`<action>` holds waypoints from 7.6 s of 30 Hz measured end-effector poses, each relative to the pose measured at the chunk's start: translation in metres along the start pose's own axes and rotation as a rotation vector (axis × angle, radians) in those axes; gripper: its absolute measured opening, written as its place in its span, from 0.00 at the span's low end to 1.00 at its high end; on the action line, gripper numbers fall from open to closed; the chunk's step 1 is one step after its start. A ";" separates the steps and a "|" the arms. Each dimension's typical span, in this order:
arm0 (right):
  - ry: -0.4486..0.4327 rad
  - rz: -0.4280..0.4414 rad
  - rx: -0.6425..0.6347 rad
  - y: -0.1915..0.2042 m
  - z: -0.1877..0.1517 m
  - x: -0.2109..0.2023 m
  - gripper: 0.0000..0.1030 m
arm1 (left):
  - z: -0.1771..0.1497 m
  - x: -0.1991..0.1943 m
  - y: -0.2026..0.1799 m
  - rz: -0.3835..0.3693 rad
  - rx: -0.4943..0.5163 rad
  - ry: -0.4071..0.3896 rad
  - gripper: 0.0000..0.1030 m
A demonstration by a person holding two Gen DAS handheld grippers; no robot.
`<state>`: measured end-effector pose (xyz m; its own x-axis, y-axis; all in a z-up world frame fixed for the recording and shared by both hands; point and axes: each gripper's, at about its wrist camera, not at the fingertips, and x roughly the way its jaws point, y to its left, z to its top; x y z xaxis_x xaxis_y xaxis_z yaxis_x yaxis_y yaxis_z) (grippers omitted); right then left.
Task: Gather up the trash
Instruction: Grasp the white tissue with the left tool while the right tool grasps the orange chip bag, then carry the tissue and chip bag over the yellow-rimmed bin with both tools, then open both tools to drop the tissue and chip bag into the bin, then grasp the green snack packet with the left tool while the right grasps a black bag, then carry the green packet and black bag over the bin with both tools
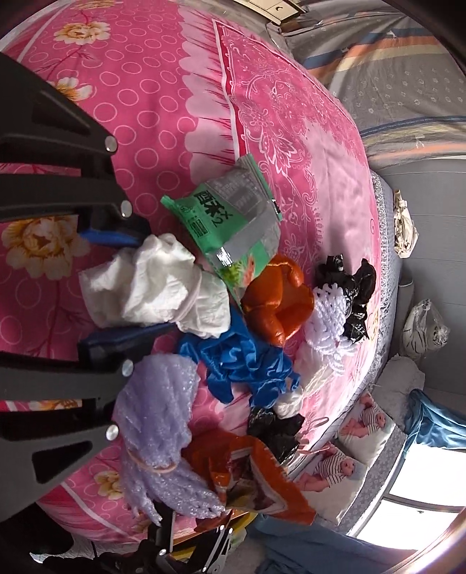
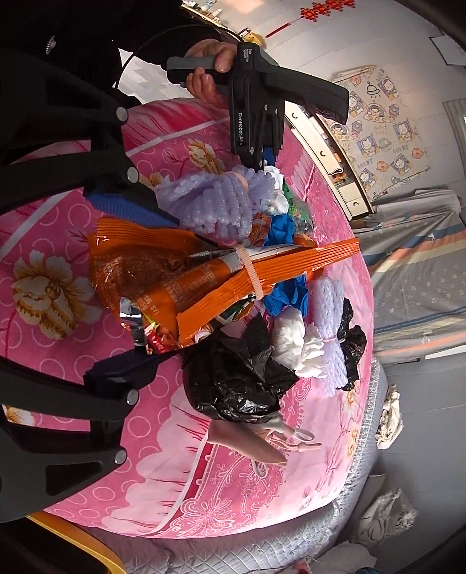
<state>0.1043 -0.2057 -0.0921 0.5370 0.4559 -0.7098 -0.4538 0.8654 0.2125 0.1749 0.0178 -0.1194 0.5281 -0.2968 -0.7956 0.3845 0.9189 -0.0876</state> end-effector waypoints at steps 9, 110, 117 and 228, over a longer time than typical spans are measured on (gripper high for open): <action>-0.041 -0.011 0.027 0.004 -0.001 -0.007 0.24 | -0.005 -0.011 0.007 -0.033 -0.054 -0.015 0.28; -0.521 -0.835 0.848 -0.138 -0.161 -0.266 0.60 | 0.103 0.031 -0.346 -0.574 0.174 -0.150 0.69; -0.531 -0.809 0.809 -0.131 -0.151 -0.264 0.60 | 0.116 0.006 -0.316 -0.523 0.145 -0.239 0.69; -0.276 -0.249 0.304 -0.011 0.027 -0.063 0.22 | 0.044 -0.043 0.061 0.067 -0.258 -0.195 0.14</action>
<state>0.0948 -0.2386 -0.0324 0.7907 0.2291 -0.5678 -0.0804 0.9582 0.2746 0.2088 0.0748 -0.0637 0.6906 -0.2550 -0.6768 0.1529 0.9661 -0.2080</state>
